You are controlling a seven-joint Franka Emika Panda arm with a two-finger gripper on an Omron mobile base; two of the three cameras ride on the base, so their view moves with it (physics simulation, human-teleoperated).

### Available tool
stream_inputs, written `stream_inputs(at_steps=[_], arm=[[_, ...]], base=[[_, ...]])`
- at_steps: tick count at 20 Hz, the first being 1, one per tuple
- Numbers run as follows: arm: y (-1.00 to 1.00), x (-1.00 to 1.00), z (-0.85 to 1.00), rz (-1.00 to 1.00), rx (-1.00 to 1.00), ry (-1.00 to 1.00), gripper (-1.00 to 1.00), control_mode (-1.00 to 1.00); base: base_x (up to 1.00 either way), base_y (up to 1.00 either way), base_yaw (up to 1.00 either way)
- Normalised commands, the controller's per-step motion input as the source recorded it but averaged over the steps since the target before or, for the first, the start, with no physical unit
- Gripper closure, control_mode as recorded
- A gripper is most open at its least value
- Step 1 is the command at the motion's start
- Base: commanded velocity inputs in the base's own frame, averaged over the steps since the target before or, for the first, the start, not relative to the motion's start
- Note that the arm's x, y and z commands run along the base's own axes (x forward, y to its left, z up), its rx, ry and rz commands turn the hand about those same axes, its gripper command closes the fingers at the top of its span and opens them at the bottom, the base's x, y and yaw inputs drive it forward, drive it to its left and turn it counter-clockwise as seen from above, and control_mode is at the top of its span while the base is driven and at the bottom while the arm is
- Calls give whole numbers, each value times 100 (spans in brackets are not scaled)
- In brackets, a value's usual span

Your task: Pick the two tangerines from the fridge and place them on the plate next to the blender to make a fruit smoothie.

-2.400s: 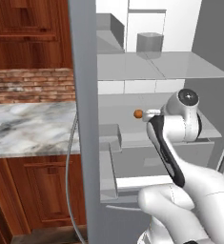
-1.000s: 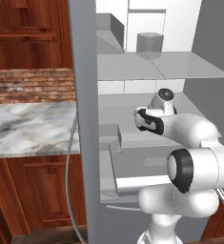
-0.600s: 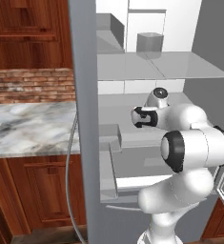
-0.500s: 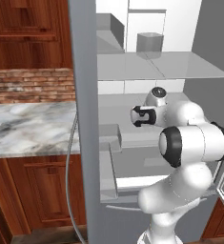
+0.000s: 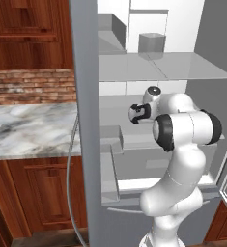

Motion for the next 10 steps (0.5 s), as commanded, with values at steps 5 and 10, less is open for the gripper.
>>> stream_inputs(at_steps=[5,10], arm=[[0,30,-35,0,0,3,-100,-100],[0,42,-13,0,0,0,-100,-100]], base=[[0,0,0],[0,0,0]])
